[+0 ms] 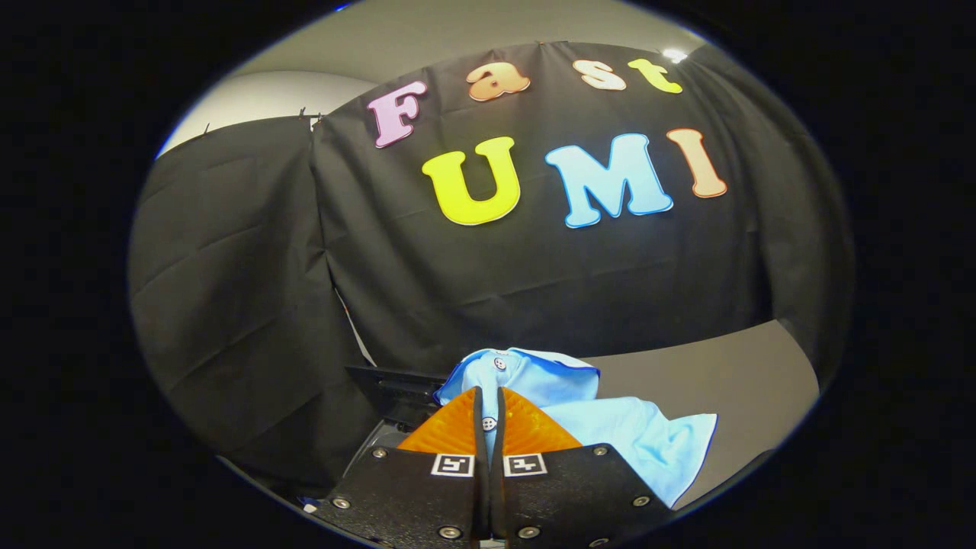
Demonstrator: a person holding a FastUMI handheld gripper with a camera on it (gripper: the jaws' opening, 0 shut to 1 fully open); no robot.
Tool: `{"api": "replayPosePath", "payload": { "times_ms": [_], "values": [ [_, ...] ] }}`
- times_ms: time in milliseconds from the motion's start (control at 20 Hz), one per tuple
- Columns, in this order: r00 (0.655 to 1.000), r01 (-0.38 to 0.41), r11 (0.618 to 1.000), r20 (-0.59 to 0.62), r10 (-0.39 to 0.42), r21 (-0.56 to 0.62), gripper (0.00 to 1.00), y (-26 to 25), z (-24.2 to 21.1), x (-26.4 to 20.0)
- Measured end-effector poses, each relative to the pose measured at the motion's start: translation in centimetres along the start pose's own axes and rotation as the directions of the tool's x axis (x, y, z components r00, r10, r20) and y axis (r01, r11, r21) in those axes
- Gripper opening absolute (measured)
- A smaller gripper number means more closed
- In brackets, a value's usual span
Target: Put the clothes into the washing machine and then close the washing machine lid.
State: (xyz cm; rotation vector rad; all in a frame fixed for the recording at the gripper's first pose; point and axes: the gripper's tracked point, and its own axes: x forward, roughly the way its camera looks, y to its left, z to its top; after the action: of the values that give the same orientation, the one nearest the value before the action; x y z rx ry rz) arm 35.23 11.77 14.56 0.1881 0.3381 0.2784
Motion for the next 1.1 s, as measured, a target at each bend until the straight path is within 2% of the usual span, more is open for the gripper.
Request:
{"api": "replayPosePath", "payload": {
  "times_ms": [500, 1100],
  "values": [
    [0.997, -0.077, 0.997, -0.021, 0.077, -0.024, 0.0, 7.8, -2.2, 1.9],
    [0.992, -0.104, 0.994, -0.074, 0.102, -0.019, 0.0, 14.9, -7.7, 4.9]
  ]
}}
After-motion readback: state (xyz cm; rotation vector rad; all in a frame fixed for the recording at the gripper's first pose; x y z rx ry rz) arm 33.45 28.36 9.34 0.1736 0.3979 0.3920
